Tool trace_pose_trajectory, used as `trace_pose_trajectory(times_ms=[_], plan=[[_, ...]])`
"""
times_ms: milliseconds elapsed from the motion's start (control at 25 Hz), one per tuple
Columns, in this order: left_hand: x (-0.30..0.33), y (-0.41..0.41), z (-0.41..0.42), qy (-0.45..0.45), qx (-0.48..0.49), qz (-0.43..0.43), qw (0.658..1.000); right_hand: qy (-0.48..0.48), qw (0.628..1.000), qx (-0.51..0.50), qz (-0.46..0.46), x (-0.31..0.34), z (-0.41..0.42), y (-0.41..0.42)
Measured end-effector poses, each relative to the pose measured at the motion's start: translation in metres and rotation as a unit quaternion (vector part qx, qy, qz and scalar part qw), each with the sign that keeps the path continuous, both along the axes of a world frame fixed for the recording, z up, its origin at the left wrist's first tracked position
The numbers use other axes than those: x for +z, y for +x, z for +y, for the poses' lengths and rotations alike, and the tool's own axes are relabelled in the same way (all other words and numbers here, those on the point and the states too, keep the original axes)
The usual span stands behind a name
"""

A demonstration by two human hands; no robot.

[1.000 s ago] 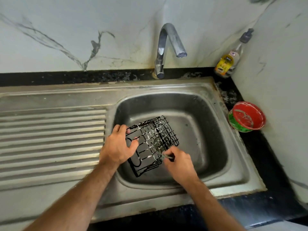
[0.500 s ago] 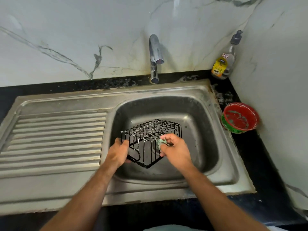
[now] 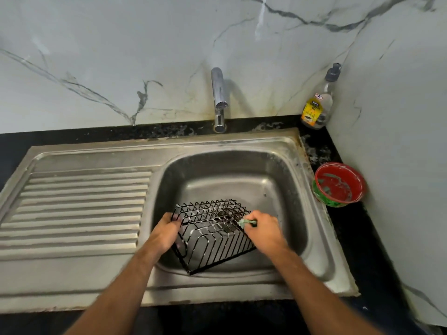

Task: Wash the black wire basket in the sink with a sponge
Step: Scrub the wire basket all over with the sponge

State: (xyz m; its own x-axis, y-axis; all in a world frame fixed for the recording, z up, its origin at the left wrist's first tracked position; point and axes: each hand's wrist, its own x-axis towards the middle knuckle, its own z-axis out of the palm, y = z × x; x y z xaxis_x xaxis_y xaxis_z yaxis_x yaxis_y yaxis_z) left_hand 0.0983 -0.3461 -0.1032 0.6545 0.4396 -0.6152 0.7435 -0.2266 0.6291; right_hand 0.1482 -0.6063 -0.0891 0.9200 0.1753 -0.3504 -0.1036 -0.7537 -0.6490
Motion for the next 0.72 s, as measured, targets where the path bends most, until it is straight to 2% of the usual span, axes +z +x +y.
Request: trace_pose_trajectory(times_ms=[40,200,320,400,480,560,640,720], plan=[[0.000,0.000,-0.001,0.001,0.004,-0.003,1.000,0.024,1.000,0.011,0.002,0.001,0.005,0.000],[0.003,0.002,-0.003,0.010,0.004,0.015,1.000,0.135,0.974,0.179,-0.031,0.033,0.054,-0.029],[0.002,0.004,-0.003,0.004,0.006,0.027,1.000,0.110,0.974,0.196,-0.030,0.020,0.050,-0.019],[0.002,0.006,-0.004,-0.002,0.006,0.034,0.999,0.067,0.988,0.136,-0.003,-0.005,0.027,0.005],[-0.001,0.007,-0.004,-0.007,0.007,0.043,0.999,0.027,0.999,0.014,0.017,-0.035,-0.002,0.031],[-0.005,0.007,0.001,-0.020,0.023,0.044,0.999,-0.009,0.995,-0.091,0.043,-0.064,-0.020,0.050],[-0.010,0.006,0.007,-0.052,0.032,0.047,0.997,0.054,0.972,-0.183,0.134,-0.080,-0.021,0.058],[-0.011,0.004,0.008,-0.080,0.047,0.038,0.995,0.175,0.915,-0.263,0.250,-0.080,-0.017,0.054]])
